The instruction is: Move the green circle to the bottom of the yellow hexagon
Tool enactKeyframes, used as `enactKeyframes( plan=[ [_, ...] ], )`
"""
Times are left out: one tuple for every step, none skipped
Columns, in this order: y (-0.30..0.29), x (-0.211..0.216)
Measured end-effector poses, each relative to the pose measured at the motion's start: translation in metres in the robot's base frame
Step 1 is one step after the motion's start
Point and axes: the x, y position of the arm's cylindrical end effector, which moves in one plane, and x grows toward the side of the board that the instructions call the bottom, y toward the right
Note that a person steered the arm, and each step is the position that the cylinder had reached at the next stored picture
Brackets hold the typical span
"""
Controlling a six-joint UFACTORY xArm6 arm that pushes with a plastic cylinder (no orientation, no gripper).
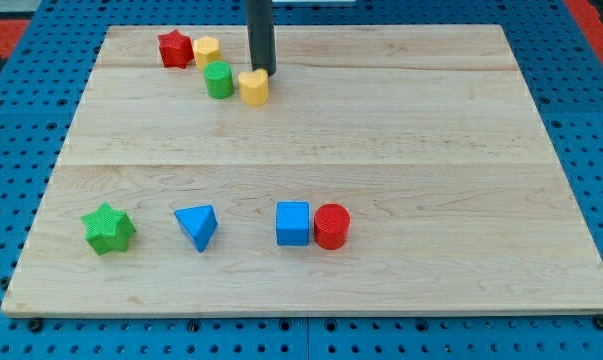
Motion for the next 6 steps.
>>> enactKeyframes(
  plan=[
    [0.017,0.022],
    [0.006,0.007],
    [-0.018,-0.014],
    [-0.054,0.025],
    [0.022,0.045],
    [0.042,0.036]
  ],
)
